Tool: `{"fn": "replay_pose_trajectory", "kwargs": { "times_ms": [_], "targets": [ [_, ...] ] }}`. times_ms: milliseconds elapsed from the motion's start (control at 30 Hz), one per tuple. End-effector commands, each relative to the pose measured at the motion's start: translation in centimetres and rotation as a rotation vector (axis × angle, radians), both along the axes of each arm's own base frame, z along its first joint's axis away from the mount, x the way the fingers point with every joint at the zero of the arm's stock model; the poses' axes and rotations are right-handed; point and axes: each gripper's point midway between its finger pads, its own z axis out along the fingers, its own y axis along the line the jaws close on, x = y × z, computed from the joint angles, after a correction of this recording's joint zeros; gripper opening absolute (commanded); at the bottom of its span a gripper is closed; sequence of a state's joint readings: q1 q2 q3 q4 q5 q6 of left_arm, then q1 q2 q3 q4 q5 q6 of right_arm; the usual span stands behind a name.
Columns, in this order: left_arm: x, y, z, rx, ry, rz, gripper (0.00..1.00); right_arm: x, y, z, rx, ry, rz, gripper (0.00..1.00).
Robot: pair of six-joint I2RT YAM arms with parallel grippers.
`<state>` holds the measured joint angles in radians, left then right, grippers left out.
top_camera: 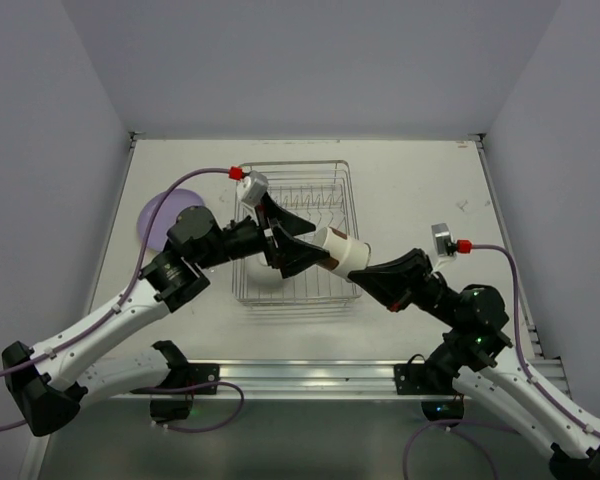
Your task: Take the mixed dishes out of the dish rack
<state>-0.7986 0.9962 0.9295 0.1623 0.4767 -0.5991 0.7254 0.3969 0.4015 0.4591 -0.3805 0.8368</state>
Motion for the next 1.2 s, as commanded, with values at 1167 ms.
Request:
{"fn": "replay_pose_trajectory", "kwargs": {
  "times_ms": [1167],
  "targets": [
    [4.8, 7.4, -2.1, 0.213, -0.05, 0.477, 1.0, 16.3, -8.4, -6.2, -0.684, 0.506, -0.967, 0.0]
  ]
}}
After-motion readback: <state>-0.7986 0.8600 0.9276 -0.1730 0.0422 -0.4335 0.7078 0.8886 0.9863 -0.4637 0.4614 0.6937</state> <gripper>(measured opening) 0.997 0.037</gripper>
